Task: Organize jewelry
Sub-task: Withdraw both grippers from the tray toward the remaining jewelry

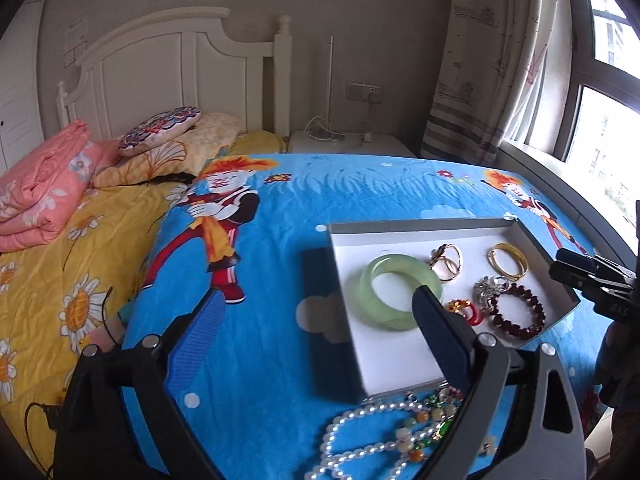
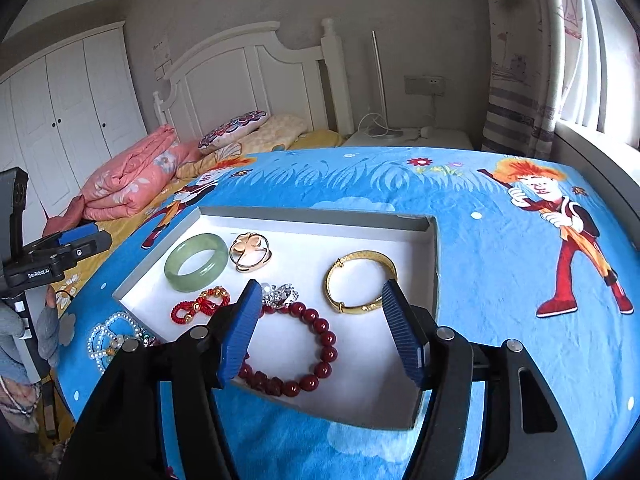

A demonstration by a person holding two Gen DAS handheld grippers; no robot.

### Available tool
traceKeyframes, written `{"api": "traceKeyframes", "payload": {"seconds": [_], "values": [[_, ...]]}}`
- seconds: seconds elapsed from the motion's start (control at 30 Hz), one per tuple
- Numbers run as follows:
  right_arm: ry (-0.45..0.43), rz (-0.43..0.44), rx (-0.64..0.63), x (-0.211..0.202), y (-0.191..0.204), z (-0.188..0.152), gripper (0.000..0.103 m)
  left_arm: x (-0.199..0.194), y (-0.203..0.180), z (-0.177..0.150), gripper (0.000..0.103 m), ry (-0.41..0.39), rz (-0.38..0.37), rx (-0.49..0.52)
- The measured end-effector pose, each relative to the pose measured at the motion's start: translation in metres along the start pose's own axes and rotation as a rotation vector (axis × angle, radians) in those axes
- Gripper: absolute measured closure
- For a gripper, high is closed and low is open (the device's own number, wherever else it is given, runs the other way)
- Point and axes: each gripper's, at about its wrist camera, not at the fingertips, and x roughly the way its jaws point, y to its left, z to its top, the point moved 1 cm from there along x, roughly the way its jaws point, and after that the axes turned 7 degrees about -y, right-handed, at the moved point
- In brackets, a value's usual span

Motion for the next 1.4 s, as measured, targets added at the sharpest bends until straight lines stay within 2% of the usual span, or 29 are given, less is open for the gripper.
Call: {"api": "traceKeyframes", "payload": {"seconds": [0.13, 0.4, 0.6, 0.73, 1.03, 1.27, 1.4], "values": [[0.004, 0.014, 0.029, -0.007, -0.002, -0.01, 0.037, -0.006, 0.018, -0.017, 0.003, 0.011, 0.05, -0.023], [-0.035, 0.015, 0.004, -0.03, 0.014, -0.021, 0.032, -0.015, 0.043, -0.046, 0.003, 0.036, 0.135, -0.028], [-0.065, 0.027, -0.014, -0.036, 0.02, -0.027, 0.032, -0.014, 0.064, -0.052, 0.003, 0.053, 0.101, -0.144], [-0.054, 0.066, 0.043, -0.034, 0.01, -0.028, 0.032, -0.011, 0.068, -0.054, 0.003, 0.062, 0.079, -0.177], [-0.055, 0.06, 0.022, -0.035, 0.015, -0.029, 0.032, -0.004, 0.066, -0.054, 0.003, 0.1, 0.081, -0.17], [-0.049, 0.046, 0.011, -0.034, 0.018, -0.029, 0.032, -0.003, 0.066, -0.054, 0.003, 0.1, 0.079, -0.171], [-0.054, 0.023, -0.047, -0.036, 0.029, -0.03, 0.032, -0.002, 0.066, -0.055, 0.003, 0.102, 0.074, -0.173]]}}
